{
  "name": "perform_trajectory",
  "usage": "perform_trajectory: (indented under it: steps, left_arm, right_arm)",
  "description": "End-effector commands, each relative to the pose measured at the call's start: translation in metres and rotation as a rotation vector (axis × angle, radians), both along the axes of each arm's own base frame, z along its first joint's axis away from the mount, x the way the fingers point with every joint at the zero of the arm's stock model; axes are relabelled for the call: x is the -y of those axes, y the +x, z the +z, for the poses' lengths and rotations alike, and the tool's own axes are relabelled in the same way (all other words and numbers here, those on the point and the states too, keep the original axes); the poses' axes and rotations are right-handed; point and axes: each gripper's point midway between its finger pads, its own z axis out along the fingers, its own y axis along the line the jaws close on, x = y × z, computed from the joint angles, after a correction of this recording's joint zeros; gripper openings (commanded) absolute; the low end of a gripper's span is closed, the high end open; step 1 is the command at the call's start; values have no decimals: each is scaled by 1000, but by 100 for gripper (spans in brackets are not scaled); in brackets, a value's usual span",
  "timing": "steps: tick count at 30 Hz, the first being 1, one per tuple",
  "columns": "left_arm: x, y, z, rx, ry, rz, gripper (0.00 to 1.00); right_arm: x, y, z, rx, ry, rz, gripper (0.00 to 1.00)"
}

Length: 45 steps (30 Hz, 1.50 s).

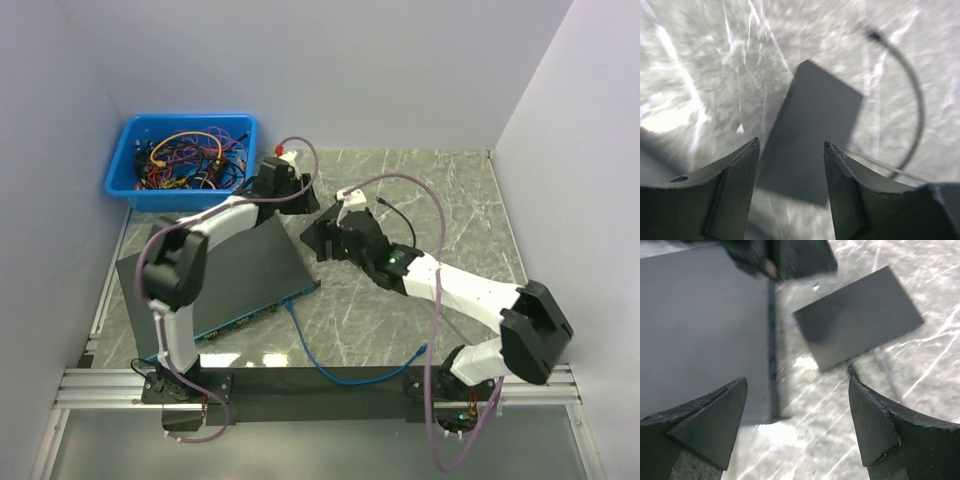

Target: Insert the plug into the switch port

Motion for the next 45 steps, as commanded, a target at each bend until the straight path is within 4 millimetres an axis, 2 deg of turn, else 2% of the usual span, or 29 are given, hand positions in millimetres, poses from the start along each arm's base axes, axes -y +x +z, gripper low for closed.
perform_trajectory:
  steps: [1,4,5,6,7,8,10,11,12,15,16,17,18,19,20,21,23,24,26,27,28,30,31,33,36,39,42,44,45]
  left_arm:
    - [-12,-15,72,148,-21,53,59]
    - [-23,-49,87,171,-10,90,58]
    - [-29,-67,92,178,-14,97,58]
    - [-20,-84,93,177,-23,70,58]
    - [-16,-109,94,188,-27,58,58]
    - [-23,-115,93,191,-25,70,58]
    - [-19,-142,89,175,-6,66,58]
    - [-25,-156,93,186,-9,70,57]
    - [-23,-171,92,182,-1,57,57]
    - [-44,-204,91,172,5,87,57]
    - [-56,-216,77,136,27,109,57]
    - [-64,-226,89,158,-14,116,57]
    - [-68,-234,90,154,-28,113,57]
    - [-78,-243,79,121,-24,149,57]
    - [-78,-256,93,143,-83,125,57]
    - [-80,-263,94,137,-105,113,57]
    - [-93,-275,96,115,-136,137,57]
    - [-95,-279,100,108,-157,147,57]
    - [-99,-292,108,81,-175,135,57]
    - [-103,-293,111,76,-176,145,56]
    - [-106,-296,121,72,-184,153,56]
    - [-118,-301,118,55,-129,166,55]
    - [-122,-301,129,69,-132,173,55]
    - [-134,-303,131,88,-92,179,56]
    - [-133,-308,151,138,-160,144,57]
    - [-125,-309,147,158,-203,106,58]
    - [-133,-305,140,130,-158,162,57]
    - [-133,-302,137,122,-147,182,57]
    - [-133,-302,135,119,-142,180,56]
  right_arm:
    - [-6,-25,15,14,67,21,89]
    - [-12,-52,16,7,108,70,88]
    - [-18,-72,15,10,126,130,88]
    - [-26,-82,22,34,162,174,88]
    - [-32,-105,21,41,173,235,88]
    - [-34,-114,20,44,181,252,88]
    - [-36,-131,18,43,180,278,88]
    - [-32,-136,17,44,186,262,88]
    - [-38,-152,17,37,187,299,88]
    - [-39,-180,11,19,174,344,88]
    - [-40,-187,14,22,179,353,88]
    - [-37,-190,14,18,175,343,88]
    - [-32,-197,10,19,140,336,88]
    - [-30,-197,15,17,151,314,88]
    - [-27,-199,15,15,141,306,88]
    - [-20,-201,12,19,112,288,88]
    - [-13,-203,17,12,132,255,88]
    - [-3,-202,10,1,98,225,88]
    - [14,-192,15,-2,118,103,88]
    - [30,-190,5,-13,57,63,88]
    - [39,-183,12,-10,89,-23,88]
    - [64,-181,5,-20,21,-92,89]
    - [70,-178,12,-20,57,-144,89]
    - [89,-178,9,-25,9,-184,89]
    - [102,-179,12,-36,7,-208,89]
    - [107,-183,11,-55,7,-182,89]
    - [119,-186,12,-65,-1,-183,90]
    - [115,-189,16,-72,29,-139,92]
    - [104,-193,18,-90,68,-95,92]
